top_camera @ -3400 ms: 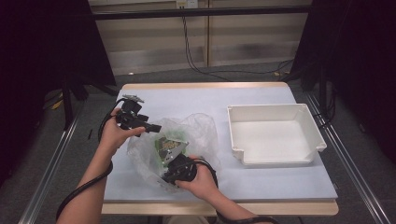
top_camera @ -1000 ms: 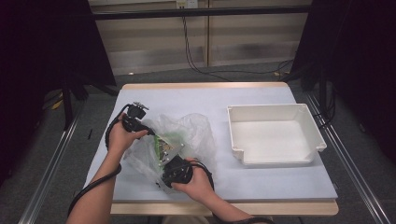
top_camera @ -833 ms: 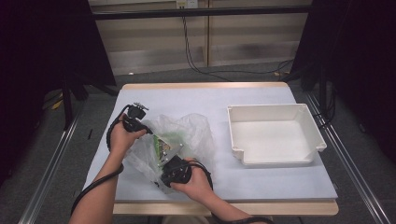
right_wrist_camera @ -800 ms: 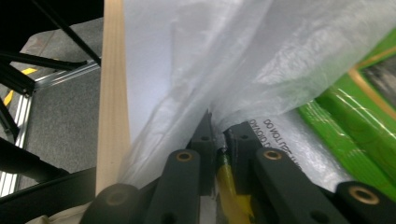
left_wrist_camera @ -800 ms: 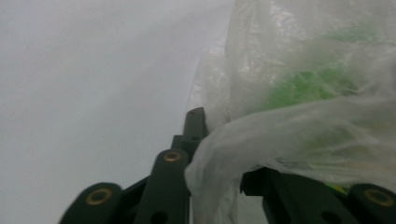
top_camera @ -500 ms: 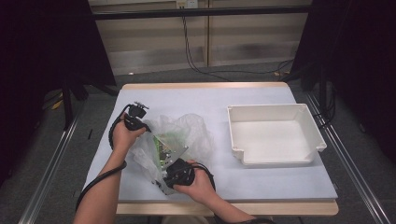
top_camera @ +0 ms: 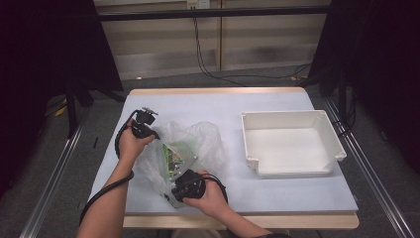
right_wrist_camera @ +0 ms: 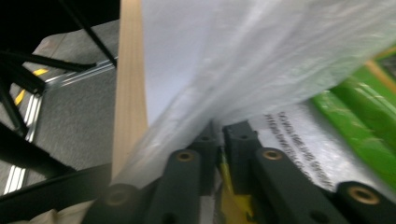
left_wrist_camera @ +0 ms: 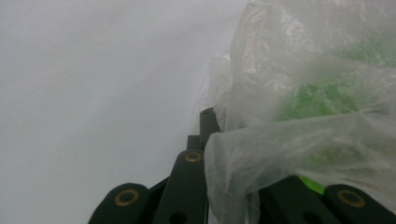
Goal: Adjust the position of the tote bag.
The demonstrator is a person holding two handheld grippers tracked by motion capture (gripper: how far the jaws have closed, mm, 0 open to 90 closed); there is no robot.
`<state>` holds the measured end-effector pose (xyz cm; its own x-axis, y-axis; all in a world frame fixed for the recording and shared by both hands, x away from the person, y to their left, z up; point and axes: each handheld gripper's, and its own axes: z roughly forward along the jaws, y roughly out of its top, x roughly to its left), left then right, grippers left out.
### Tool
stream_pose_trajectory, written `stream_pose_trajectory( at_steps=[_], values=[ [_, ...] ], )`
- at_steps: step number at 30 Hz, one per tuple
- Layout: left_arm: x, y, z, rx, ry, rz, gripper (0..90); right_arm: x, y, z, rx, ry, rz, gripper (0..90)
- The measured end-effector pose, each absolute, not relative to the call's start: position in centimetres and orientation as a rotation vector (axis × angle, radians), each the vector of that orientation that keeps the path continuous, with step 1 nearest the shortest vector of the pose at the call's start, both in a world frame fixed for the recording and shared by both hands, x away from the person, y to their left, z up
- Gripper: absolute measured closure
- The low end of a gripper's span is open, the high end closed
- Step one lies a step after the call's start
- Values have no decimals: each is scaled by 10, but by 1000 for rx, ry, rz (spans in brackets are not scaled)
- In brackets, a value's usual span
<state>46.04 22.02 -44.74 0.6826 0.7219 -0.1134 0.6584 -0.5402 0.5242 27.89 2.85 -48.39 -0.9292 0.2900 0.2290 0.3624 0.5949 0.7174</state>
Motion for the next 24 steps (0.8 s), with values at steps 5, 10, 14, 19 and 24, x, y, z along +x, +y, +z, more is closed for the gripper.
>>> stream_pose_trajectory(
  at_steps=[5, 10, 14, 19, 24],
  values=[
    [458, 220, -442, 2354, 1056, 154, 890, 284, 23, -476, -605, -2748, -1263, 710],
    [457, 221, -440, 2356, 1043, 148, 890, 290, 17, -471, -645, -2761, -1250, 675],
    [456, 223, -438, 2377, 1025, 152, 891, 293, 12, -469, -669, -2783, -1232, 660],
    [455, 223, -437, 2333, 1038, 146, 891, 297, 6, -468, -709, -2797, -1213, 644],
    [454, 225, -436, 2332, 1037, 143, 890, 299, 3, -466, -728, -2807, -1201, 624]
  ],
)
